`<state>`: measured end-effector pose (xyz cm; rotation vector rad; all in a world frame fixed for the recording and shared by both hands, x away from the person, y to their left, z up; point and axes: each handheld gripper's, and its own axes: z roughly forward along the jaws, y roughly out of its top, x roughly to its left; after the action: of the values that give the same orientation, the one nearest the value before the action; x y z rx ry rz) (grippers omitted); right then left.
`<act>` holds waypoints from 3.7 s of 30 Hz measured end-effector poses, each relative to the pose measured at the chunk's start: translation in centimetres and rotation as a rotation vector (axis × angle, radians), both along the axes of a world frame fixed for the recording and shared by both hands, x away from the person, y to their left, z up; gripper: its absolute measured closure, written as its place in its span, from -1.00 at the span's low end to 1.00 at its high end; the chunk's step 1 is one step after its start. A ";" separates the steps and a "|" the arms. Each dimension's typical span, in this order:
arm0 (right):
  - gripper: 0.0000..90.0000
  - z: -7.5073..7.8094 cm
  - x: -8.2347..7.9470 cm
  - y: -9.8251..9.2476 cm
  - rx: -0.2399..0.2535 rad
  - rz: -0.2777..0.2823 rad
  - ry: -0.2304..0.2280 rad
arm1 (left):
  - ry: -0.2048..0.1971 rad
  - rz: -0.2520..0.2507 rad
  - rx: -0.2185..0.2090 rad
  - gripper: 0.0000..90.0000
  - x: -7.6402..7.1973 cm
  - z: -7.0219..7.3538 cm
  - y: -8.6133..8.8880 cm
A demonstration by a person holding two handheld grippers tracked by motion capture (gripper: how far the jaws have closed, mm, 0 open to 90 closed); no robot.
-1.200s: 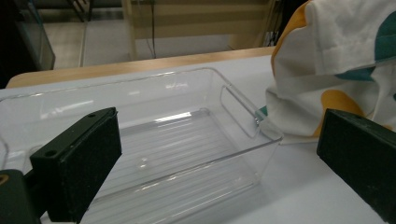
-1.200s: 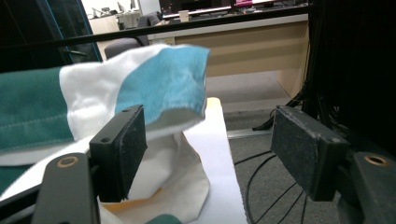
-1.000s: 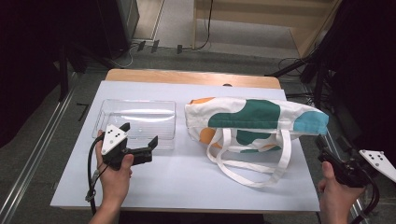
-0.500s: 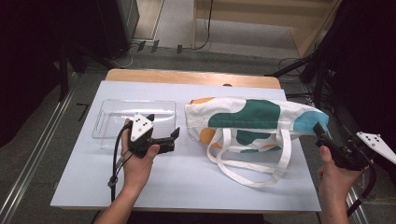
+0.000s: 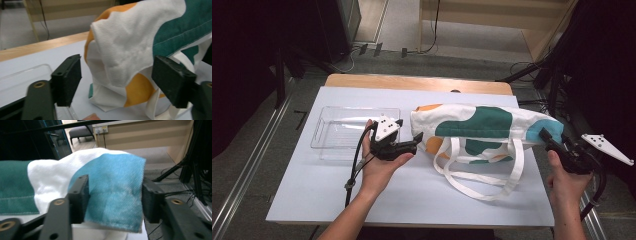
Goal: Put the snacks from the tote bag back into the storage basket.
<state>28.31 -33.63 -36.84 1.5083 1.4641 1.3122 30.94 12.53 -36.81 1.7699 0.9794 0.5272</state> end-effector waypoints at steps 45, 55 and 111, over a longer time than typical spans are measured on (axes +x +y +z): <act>0.67 0.6 -5.0 1.7 -0.045 0.024 -0.171 | -0.035 0.015 -0.081 -0.16 -1.2 1.0 2.3; 0.67 0.2 -4.7 1.9 -0.036 0.001 -0.165 | 0.000 -0.198 0.000 0.04 -3.9 -2.5 -4.3; 1.00 -0.1 -2.4 12.9 0.078 0.536 0.039 | -0.001 -0.295 0.003 -0.12 -3.6 -3.0 -13.8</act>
<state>25.95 -20.76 -36.96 1.2326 1.9478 1.6656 27.34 -1.30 -39.80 1.8756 0.6993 0.3421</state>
